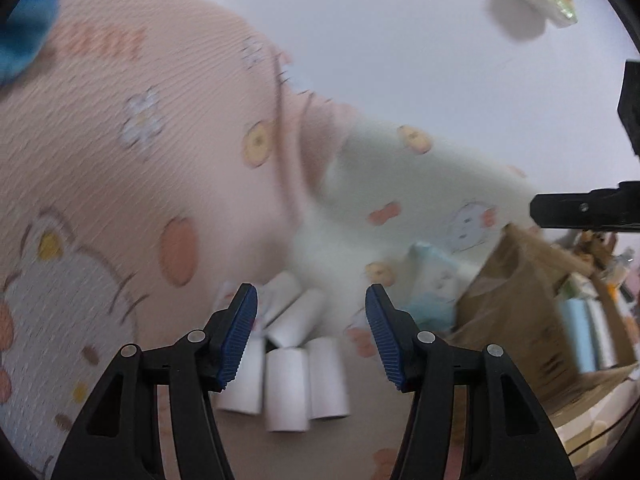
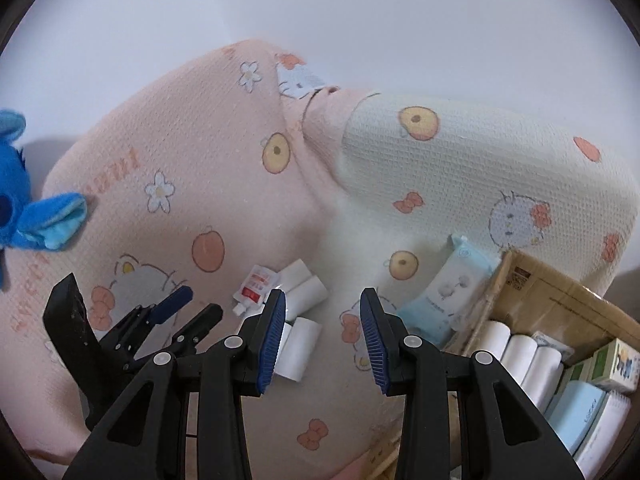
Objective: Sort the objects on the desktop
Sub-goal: 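Withdraw both grippers from the box back over the blanket tubes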
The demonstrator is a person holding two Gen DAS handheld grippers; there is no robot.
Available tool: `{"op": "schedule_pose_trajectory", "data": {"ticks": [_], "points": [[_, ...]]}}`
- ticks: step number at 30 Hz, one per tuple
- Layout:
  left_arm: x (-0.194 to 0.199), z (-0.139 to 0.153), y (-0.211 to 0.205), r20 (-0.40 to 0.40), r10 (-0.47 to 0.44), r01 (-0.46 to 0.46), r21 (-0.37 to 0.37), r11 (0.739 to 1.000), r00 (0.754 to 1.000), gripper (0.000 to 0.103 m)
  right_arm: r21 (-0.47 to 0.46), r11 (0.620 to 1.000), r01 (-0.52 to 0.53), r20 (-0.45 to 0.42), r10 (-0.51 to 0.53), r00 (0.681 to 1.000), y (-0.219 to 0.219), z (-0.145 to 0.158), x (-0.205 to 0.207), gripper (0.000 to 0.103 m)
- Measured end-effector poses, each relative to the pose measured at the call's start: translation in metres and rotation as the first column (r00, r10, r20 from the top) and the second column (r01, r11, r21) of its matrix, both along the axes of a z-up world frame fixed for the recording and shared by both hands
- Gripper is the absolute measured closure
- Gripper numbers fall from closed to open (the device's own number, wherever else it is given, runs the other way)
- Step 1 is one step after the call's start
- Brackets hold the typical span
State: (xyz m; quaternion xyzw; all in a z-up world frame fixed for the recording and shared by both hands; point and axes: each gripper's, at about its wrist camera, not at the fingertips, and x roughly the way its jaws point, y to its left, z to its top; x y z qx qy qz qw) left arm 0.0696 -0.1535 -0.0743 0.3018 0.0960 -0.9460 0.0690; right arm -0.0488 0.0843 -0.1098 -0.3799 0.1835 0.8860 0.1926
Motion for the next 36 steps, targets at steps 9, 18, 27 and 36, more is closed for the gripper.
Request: {"op": "schedule_pose_trajectory", "data": {"ticks": [9, 18, 27, 36], "points": [[0.021, -0.043, -0.022, -0.011, 0.022, -0.021, 0.121, 0.992, 1.0, 0.042, -0.232, 0.973, -0.01, 0.016, 0.014, 1.0, 0.004, -0.058, -0.032, 0.068], [0.008, -0.07, 0.008, 0.07, -0.054, 0.045, 0.119, 0.992, 0.996, 0.043, -0.176, 0.984, -0.007, 0.031, 0.013, 0.999, -0.003, -0.08, -0.049, 0.068], [0.005, -0.1, 0.021, 0.128, -0.076, 0.048, 0.209, 0.977, 0.989, 0.044, -0.225, 0.974, -0.012, 0.156, 0.049, 0.987, -0.007, -0.138, -0.062, 0.068], [-0.006, -0.126, 0.02, 0.198, -0.081, 0.007, 0.349, 0.937, 0.977, 0.054, -0.223, 0.974, 0.027, 0.219, 0.023, 0.975, -0.001, -0.164, -0.06, 0.068]]}}
